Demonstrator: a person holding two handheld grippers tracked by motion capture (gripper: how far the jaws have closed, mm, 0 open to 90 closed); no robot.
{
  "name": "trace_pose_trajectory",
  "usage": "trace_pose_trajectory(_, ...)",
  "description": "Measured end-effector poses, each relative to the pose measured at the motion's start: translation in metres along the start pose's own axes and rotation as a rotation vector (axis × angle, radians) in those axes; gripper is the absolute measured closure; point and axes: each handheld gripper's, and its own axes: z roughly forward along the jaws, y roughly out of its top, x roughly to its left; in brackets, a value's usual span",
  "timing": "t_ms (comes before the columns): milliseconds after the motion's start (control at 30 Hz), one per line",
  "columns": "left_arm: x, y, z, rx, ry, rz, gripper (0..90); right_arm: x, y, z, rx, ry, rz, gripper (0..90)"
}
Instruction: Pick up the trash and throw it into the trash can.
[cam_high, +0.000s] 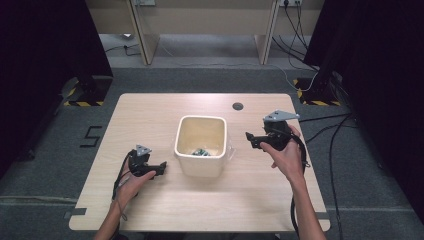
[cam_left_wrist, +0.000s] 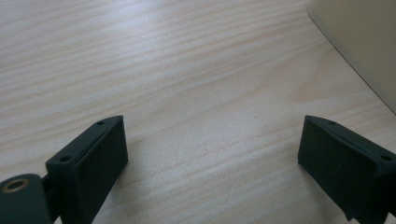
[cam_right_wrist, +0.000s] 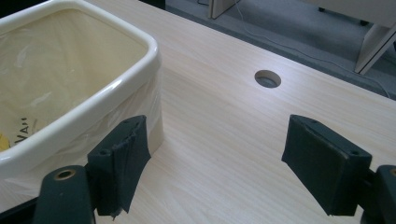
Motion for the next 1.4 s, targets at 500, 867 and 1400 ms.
trace_pose_trajectory(500, 0.000, 0.000, 0.000, 0.000, 0.000, 0.000, 7.5, -0.005, -0.018, 0.005, 0.012, -0.010, 0.013, 20.7)
trace_pose_trajectory(867, 0.000, 0.000, 0.000, -0.001, 0.001, -0.001, 7.5, -0.007, -0.031, 0.011, 0.025, -0.005, 0.028, 20.6)
trace_pose_trajectory(1400, 0.000, 0.000, 0.000, 0.000, 0.000, 0.000, 7.5, -0.008, -0.049, 0.013, 0.030, -0.002, 0.048, 20.5)
